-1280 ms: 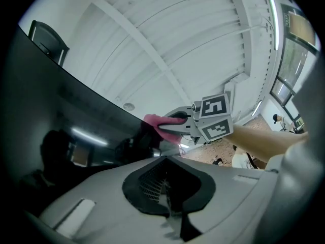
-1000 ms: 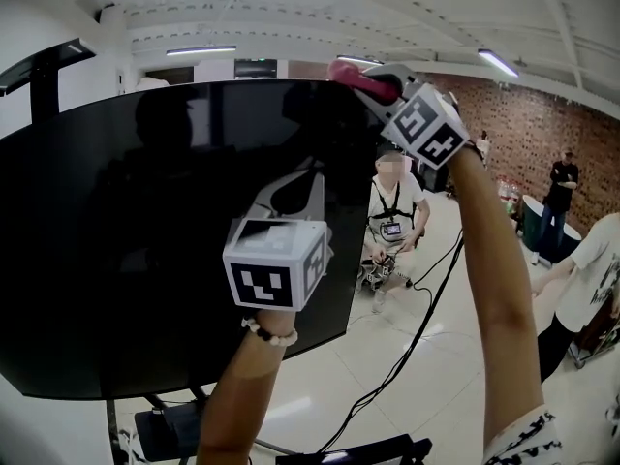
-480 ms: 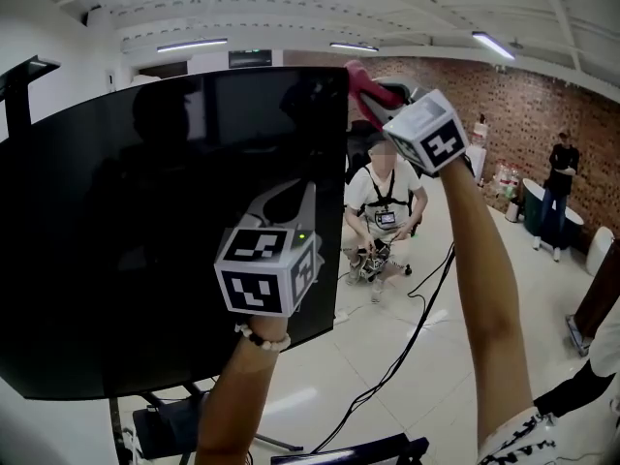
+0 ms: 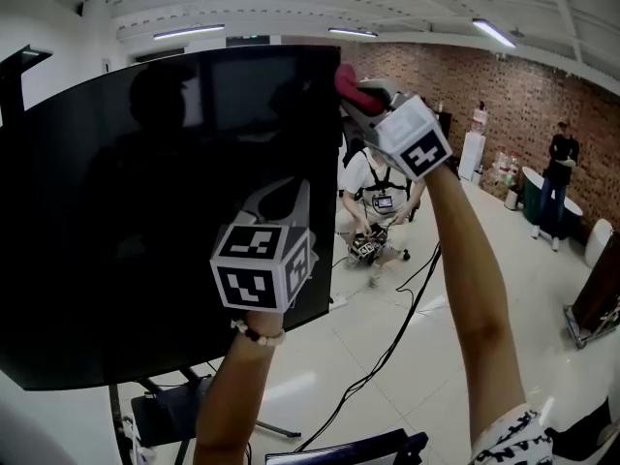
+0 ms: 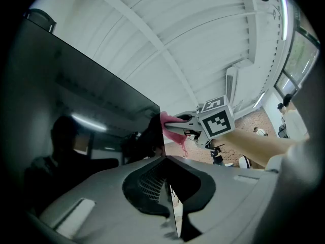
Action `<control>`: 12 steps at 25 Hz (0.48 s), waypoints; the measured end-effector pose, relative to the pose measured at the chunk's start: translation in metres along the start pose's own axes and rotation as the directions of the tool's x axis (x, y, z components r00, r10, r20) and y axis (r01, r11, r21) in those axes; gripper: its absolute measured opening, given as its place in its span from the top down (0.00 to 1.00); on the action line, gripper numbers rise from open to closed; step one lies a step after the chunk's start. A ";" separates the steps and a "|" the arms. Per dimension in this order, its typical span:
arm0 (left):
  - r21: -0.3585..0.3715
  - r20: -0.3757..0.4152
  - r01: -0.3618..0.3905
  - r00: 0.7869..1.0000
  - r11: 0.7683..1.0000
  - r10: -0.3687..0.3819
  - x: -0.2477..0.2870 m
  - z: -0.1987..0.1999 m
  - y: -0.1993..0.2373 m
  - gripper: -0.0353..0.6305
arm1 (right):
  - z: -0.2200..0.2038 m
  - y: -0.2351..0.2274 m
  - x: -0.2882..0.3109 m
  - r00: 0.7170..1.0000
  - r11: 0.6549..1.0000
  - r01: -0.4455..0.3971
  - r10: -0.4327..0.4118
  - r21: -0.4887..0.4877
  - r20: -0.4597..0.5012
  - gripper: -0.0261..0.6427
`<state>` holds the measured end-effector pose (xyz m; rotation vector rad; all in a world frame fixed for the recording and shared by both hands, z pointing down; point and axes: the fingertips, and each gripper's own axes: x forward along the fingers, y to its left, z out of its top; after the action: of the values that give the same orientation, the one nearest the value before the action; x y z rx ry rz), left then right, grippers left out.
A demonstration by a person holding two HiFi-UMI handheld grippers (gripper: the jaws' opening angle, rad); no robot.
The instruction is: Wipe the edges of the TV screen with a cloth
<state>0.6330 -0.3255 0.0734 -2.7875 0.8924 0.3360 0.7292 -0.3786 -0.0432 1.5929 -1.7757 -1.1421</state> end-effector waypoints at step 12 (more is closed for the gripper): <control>-0.028 -0.111 -0.012 0.994 1.000 0.009 -0.023 -0.075 -0.001 0.97 | -0.070 0.072 -0.012 1.000 0.977 -0.018 0.016 0.214 0.010 0.86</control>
<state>0.6268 -0.3315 0.1512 -2.8524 0.9333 0.1990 0.7477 -0.3872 0.0558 1.6924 -1.9699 -0.9776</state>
